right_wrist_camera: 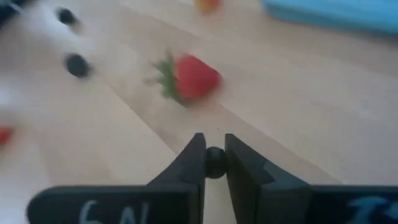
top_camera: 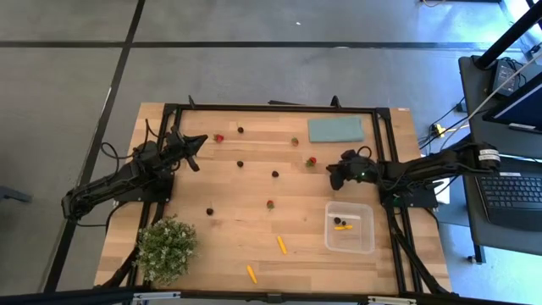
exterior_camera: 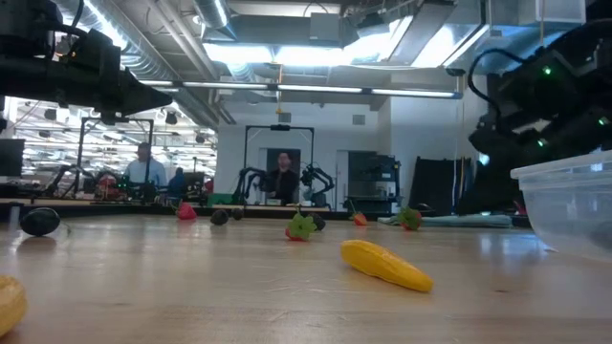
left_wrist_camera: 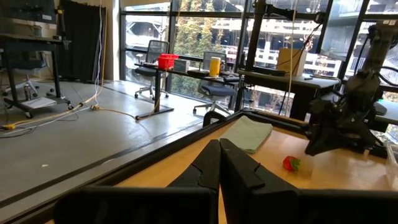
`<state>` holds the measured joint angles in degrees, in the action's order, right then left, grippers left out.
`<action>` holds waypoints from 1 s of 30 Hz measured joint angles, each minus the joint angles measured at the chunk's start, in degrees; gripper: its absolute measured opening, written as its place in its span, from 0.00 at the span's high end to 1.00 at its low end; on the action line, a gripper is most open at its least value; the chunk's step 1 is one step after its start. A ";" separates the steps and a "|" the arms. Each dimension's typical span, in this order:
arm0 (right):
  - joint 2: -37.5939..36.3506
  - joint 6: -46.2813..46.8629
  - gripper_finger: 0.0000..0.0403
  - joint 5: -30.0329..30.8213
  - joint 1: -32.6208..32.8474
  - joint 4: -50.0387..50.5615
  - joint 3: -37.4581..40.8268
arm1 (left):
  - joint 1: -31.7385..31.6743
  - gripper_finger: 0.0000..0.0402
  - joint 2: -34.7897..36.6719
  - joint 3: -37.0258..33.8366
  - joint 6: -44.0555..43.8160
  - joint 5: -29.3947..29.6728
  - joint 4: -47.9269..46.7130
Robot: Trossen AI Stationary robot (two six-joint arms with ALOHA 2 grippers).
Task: Pick and placing Produce into tupperware
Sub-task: Put the blueberry into the container
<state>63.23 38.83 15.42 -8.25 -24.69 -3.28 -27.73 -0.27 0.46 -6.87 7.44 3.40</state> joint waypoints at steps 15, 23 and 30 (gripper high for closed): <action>-5.91 -6.15 0.89 -17.16 6.61 42.66 -29.21 | 0.00 1.00 0.01 0.01 -0.11 0.00 0.00; -5.61 9.77 0.89 -17.16 19.53 69.35 -45.49 | 0.00 1.00 0.02 0.01 -0.25 0.00 0.00; -1.79 27.25 0.89 -15.34 32.99 71.02 -40.90 | 0.02 1.00 0.00 0.01 -0.25 -0.02 0.01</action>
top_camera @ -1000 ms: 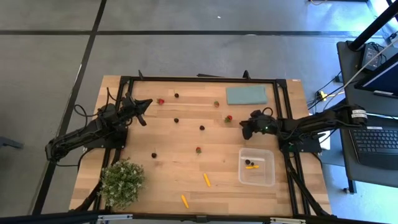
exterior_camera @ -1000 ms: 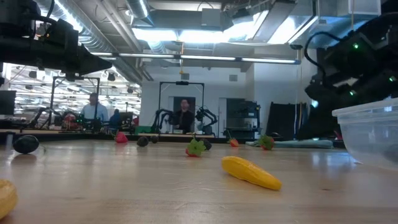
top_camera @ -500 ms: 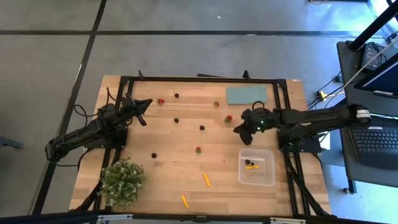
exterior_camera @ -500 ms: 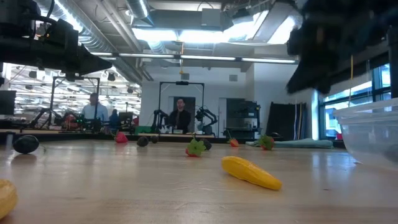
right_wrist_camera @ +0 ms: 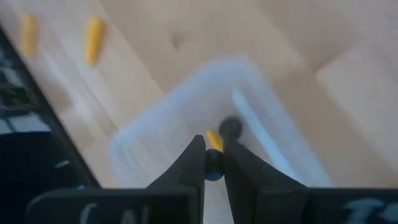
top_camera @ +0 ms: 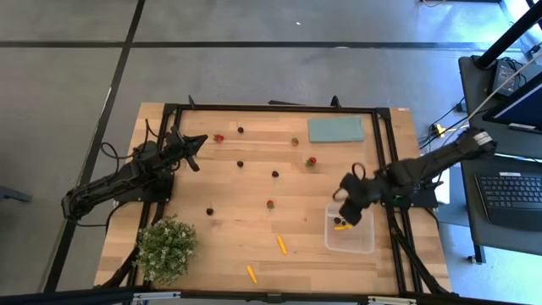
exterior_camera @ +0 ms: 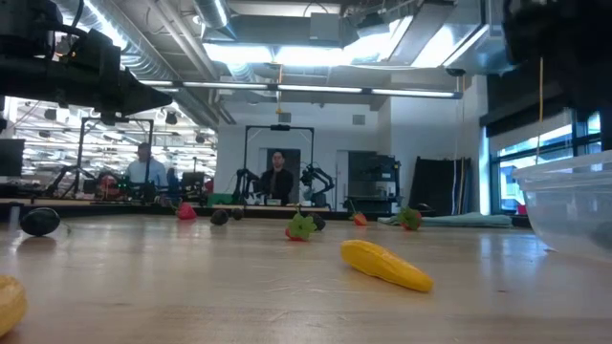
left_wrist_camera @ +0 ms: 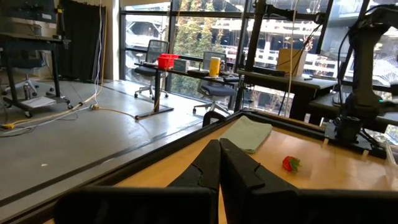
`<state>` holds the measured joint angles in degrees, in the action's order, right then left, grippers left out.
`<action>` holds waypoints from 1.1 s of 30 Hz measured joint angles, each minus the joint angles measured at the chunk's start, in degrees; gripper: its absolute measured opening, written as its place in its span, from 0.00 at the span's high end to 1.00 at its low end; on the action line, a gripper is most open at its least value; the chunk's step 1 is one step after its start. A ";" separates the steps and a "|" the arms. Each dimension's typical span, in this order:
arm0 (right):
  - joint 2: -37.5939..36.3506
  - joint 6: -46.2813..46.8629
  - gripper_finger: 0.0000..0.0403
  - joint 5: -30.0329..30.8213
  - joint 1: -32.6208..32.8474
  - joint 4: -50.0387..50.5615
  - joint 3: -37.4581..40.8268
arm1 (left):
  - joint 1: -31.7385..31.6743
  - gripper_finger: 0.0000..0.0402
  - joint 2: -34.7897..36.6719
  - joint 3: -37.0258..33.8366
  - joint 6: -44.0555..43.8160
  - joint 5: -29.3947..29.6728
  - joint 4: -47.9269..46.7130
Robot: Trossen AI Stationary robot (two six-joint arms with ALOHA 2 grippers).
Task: Pick and placing Produce into tupperware
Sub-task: Put the blueberry into the container, then put the strawberry into the container
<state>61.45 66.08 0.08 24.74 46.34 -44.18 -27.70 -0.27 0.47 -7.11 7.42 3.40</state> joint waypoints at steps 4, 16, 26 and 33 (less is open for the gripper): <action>3.55 4.65 0.90 0.36 4.68 -6.94 3.99 | 0.00 1.00 0.01 0.00 -0.01 0.00 0.02; 13.85 5.65 0.89 3.30 7.09 -9.15 5.99 | 0.00 1.00 0.00 0.00 -0.22 0.00 0.02; 14.93 5.45 0.77 1.74 7.07 -10.94 5.99 | 0.00 1.00 0.00 0.00 -0.22 0.00 0.02; 14.71 5.65 0.64 1.22 7.07 -10.04 4.67 | 0.00 1.00 0.00 0.00 -0.22 0.00 0.04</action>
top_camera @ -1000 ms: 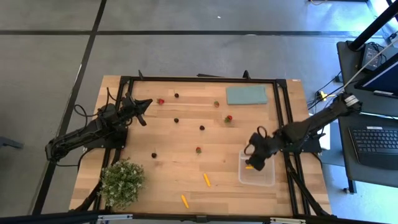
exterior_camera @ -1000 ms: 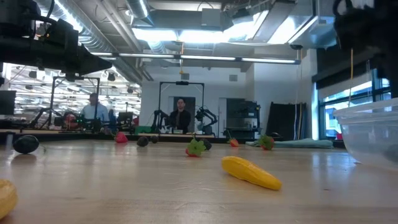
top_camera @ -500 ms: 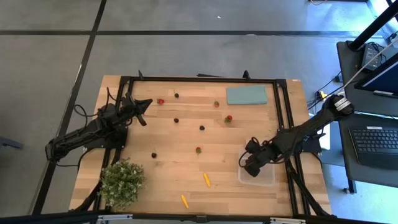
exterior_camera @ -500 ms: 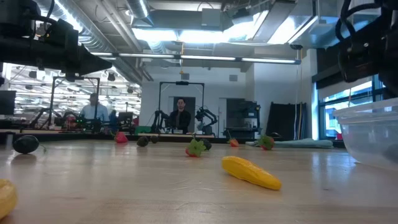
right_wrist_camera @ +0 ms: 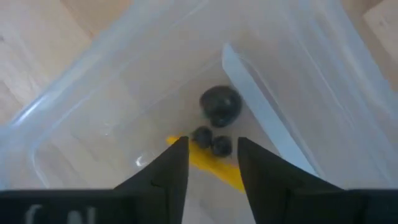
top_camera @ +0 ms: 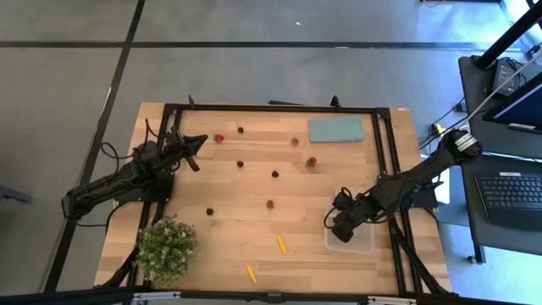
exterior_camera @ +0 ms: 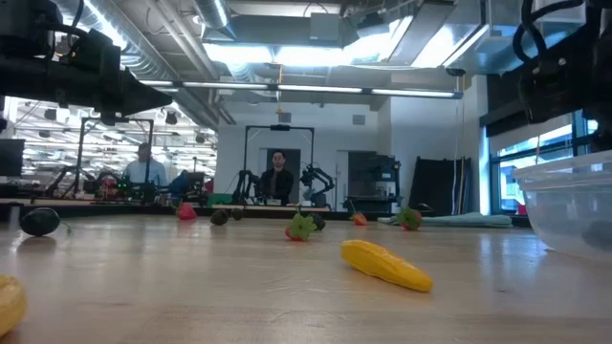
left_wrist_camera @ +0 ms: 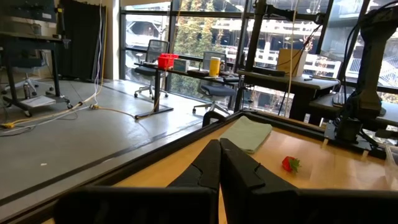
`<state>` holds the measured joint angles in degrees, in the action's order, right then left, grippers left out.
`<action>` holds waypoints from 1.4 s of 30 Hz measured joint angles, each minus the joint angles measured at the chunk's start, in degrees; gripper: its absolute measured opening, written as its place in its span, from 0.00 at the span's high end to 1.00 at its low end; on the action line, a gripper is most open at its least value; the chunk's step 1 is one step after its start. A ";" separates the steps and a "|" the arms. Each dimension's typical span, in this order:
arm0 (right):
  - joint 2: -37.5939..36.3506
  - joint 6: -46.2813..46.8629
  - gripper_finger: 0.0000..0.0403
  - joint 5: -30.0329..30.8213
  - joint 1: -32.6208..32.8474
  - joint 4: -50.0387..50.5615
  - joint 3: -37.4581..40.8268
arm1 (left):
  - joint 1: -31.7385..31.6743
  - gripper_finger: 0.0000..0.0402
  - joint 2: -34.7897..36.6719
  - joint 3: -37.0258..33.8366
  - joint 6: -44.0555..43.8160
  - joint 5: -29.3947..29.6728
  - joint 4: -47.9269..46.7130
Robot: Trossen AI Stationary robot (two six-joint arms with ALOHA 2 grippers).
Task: Pick and placing Produce into tupperware
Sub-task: Put the strawberry into the container
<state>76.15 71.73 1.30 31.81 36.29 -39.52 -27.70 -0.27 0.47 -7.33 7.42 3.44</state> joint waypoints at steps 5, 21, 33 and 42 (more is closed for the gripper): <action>-2.82 -1.54 0.59 -0.85 -1.34 7.92 -7.07 | -0.02 1.00 0.00 0.00 0.00 0.00 0.00; -6.07 -49.66 0.58 17.41 -15.09 3.18 -33.68 | 0.00 1.00 0.00 0.00 0.00 0.00 0.02; -3.51 -60.49 0.58 19.57 -16.25 -4.41 -33.70 | -0.02 1.00 0.00 -0.02 -0.02 0.00 0.02; 2.14 -61.83 0.58 20.08 -26.20 1.75 -33.69 | -0.02 1.00 0.00 0.00 0.36 0.00 0.04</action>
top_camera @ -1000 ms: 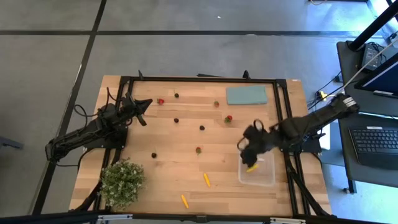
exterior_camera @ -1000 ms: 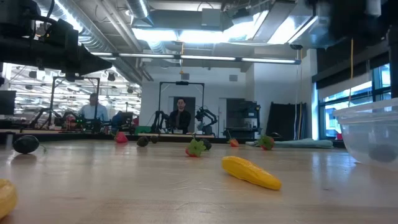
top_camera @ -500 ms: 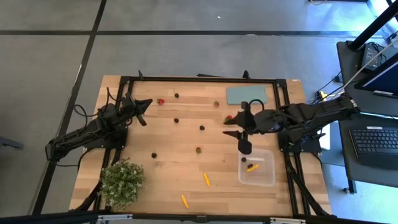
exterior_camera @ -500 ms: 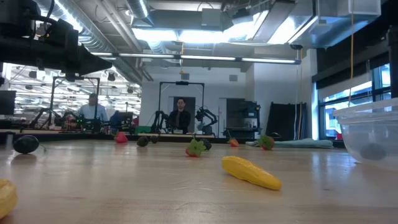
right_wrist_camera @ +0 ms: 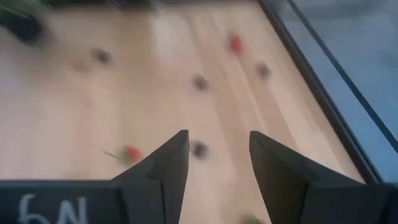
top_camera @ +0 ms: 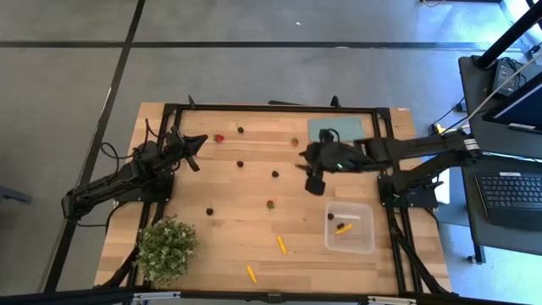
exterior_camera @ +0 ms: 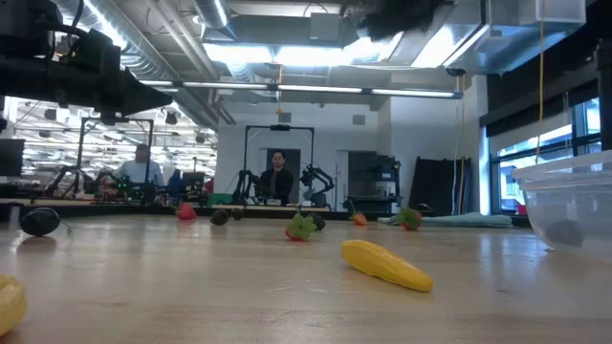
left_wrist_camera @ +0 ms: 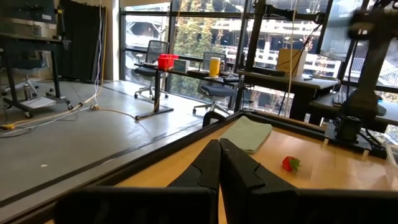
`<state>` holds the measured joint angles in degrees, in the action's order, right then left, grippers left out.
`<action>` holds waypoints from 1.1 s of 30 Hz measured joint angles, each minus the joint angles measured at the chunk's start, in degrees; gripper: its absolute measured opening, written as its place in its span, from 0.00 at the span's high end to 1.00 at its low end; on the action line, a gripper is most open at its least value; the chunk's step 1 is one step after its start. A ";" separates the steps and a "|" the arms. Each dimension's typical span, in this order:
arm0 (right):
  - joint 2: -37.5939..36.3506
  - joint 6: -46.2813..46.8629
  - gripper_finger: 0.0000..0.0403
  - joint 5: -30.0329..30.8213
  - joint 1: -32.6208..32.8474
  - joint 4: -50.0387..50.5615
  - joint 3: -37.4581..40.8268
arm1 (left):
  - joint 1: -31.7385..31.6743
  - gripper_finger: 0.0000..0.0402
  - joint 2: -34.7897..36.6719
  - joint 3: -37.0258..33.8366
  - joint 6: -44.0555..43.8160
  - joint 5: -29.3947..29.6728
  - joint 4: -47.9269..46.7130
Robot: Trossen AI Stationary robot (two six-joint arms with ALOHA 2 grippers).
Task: Pick and placing Produce into tupperware
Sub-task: Put the strawberry into the container
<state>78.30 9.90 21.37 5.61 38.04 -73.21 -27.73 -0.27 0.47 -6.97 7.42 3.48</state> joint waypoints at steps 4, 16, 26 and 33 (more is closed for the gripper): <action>3.24 4.65 0.58 0.03 -7.58 5.94 0.02 | 0.00 1.00 0.00 0.00 0.03 0.00 0.00; 14.21 8.55 0.58 -8.43 -25.29 8.61 0.07 | 0.00 1.00 0.00 0.00 0.05 0.00 0.00; 22.40 10.43 0.58 -9.04 -26.39 8.94 0.07 | 0.00 1.00 0.02 0.00 0.03 0.02 0.00; 24.20 12.55 0.57 -14.09 -26.50 10.93 0.07 | 0.00 1.00 0.00 0.00 0.03 0.02 0.00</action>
<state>102.50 22.45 7.29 -20.89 48.97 -73.14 -27.73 -0.27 0.47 -6.94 7.44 3.49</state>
